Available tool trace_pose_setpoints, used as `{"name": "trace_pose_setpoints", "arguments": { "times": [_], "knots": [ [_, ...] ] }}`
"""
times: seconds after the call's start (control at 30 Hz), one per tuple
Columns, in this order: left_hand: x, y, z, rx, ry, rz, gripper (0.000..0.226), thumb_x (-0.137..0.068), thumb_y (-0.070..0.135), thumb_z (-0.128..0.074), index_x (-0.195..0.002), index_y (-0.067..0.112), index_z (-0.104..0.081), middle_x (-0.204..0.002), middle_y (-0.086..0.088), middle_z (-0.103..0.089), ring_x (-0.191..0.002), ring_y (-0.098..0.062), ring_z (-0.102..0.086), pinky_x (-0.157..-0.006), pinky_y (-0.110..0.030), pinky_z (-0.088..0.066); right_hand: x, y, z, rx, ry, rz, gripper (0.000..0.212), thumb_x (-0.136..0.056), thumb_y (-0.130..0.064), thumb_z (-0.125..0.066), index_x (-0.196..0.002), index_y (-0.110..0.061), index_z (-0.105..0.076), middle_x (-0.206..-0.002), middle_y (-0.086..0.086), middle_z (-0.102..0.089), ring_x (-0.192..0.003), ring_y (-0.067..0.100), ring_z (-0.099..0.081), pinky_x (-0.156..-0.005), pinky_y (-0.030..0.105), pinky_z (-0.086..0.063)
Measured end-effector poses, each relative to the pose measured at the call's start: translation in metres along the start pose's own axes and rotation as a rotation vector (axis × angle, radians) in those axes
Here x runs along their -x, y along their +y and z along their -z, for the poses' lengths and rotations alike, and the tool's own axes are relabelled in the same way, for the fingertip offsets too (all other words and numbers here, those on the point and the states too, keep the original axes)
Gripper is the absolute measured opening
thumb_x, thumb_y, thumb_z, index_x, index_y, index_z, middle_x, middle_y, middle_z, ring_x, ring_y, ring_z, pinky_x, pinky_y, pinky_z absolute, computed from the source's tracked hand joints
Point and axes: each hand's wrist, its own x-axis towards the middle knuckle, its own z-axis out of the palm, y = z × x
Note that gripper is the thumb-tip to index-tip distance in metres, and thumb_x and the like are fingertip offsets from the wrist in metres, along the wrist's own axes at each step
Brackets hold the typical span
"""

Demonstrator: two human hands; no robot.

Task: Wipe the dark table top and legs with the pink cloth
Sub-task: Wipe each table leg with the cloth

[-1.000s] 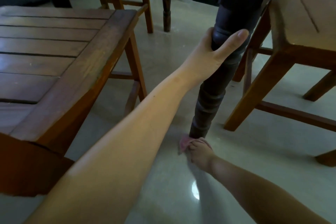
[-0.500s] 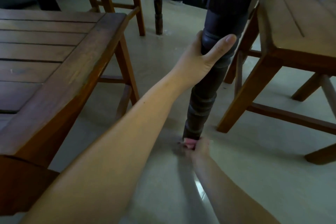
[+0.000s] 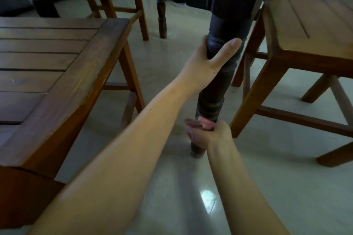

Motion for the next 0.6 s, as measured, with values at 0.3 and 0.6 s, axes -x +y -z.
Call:
{"name": "trace_pose_setpoints", "arguments": {
  "times": [0.3,0.6],
  "knots": [
    [0.001,0.000,0.001,0.034,-0.018,0.000,0.050,-0.090,0.038,-0.050,-0.135,0.022,-0.034,-0.106,0.018,-0.050,-0.087,0.018,-0.044,-0.073,-0.005,-0.032,0.024,-0.010,-0.011,0.120,0.211,-0.100,0.053,-0.085,-0.008,-0.040,-0.133,0.013,-0.030,-0.131,0.033,-0.040,-0.122,0.046,-0.044,-0.107,0.054,-0.033],
    [-0.002,0.000,0.000,-0.004,-0.005,-0.024,0.048,-0.090,0.037,-0.050,-0.133,0.020,-0.037,-0.108,0.017,-0.051,-0.090,0.017,-0.043,-0.076,-0.004,-0.032,0.071,-0.007,-0.035,0.001,-0.131,-0.068,0.067,-0.098,-0.035,-0.022,-0.147,0.005,0.001,-0.149,0.037,-0.009,-0.138,0.051,-0.013,-0.114,0.057,-0.011]
  ]
}}
